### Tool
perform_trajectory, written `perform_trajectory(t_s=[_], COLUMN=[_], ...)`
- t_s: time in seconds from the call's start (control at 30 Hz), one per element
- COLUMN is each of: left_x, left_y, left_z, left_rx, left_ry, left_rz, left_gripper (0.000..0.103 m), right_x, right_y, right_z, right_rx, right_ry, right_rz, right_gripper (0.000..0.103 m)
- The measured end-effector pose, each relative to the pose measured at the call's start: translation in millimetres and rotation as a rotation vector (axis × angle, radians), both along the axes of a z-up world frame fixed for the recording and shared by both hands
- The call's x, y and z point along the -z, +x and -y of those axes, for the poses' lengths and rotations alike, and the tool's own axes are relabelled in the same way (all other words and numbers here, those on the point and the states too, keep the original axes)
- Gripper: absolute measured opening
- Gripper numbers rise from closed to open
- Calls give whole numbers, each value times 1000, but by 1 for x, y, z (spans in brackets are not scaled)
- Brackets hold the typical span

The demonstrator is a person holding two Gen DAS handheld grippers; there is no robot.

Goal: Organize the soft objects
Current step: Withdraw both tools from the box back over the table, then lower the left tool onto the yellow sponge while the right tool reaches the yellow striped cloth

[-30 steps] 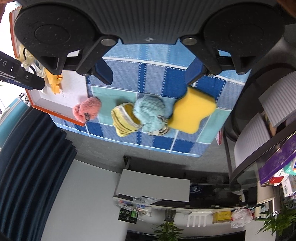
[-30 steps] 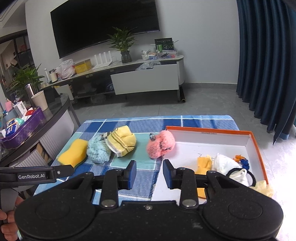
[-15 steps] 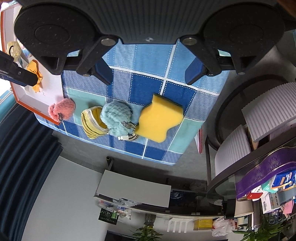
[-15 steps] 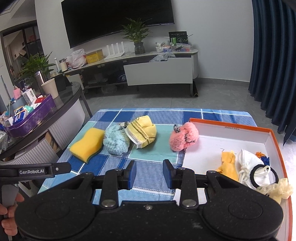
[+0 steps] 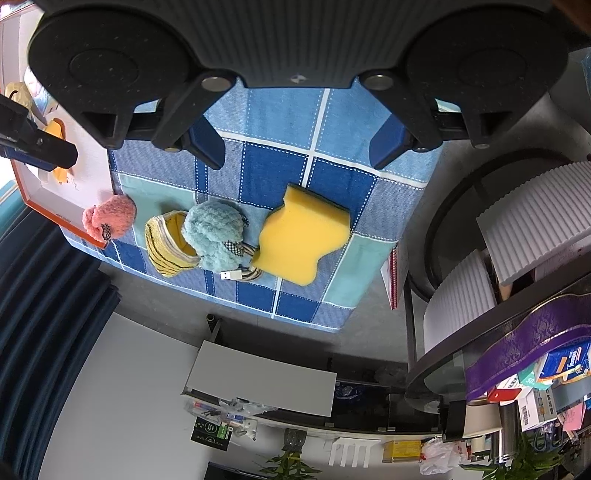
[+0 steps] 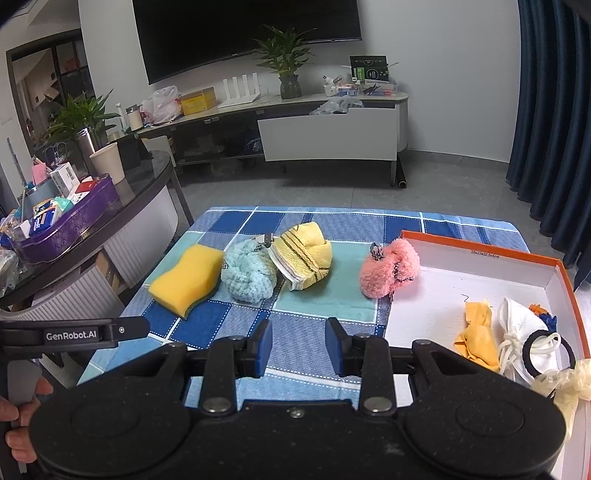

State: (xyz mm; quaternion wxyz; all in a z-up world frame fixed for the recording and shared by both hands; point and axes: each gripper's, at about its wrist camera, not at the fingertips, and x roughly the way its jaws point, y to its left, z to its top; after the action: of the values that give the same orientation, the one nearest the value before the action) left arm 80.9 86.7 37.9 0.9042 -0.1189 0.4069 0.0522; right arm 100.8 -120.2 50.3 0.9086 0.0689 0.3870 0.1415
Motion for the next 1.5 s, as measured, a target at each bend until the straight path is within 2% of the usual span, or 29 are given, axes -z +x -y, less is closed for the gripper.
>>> perform_trajectory(t_s=[0.8, 1.13, 1.47, 1.5], left_x=[7, 23, 51, 53], left_y=[17, 43, 80, 82], left_z=[-15, -16, -16, -17], left_rx=[20, 75, 153, 160], left_ry=[30, 77, 149, 153], left_rz=[-18, -38, -68, -72], left_gripper=[88, 92, 95, 95], right_x=[9, 19, 32, 33], right_y=[16, 31, 51, 53], right_z=[-25, -24, -20, -19], right_rx=[-37, -24, -16, -15], right_ry=[-13, -13, -17, -17], right_rz=[-24, -32, -40, -39], right_gripper=[39, 51, 58, 61])
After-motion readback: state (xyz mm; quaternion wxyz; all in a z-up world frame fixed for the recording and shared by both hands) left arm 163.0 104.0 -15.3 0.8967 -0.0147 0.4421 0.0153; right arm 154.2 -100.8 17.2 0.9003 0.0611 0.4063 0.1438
